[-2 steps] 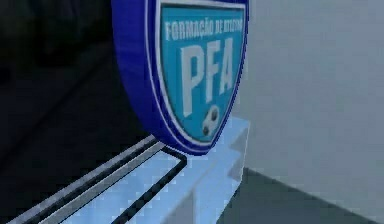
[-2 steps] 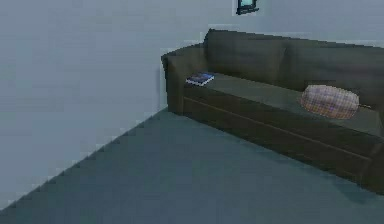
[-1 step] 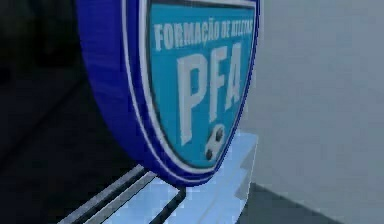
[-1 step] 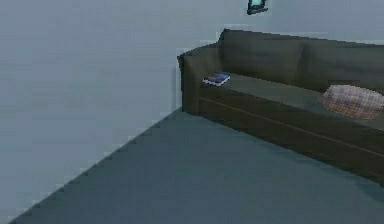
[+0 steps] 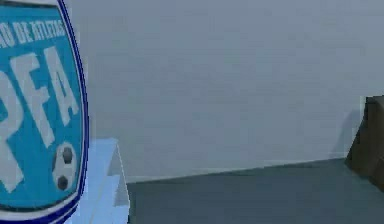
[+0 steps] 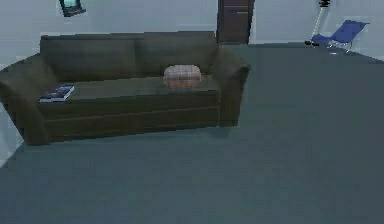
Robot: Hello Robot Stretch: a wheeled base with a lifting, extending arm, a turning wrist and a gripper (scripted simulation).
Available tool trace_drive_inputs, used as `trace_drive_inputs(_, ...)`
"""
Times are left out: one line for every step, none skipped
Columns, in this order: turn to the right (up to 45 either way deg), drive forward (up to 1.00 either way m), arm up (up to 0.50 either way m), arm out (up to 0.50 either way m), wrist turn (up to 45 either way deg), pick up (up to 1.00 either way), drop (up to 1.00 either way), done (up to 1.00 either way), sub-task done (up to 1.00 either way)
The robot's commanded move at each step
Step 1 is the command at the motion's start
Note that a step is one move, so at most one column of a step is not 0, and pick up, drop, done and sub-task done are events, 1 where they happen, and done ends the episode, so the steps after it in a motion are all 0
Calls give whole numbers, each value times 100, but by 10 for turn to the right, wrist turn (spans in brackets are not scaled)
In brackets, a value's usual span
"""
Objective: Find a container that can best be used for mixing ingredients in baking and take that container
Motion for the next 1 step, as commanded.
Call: trace_drive_inputs(450, 0, 0, 0, 0, 0, 0, 0, 0)
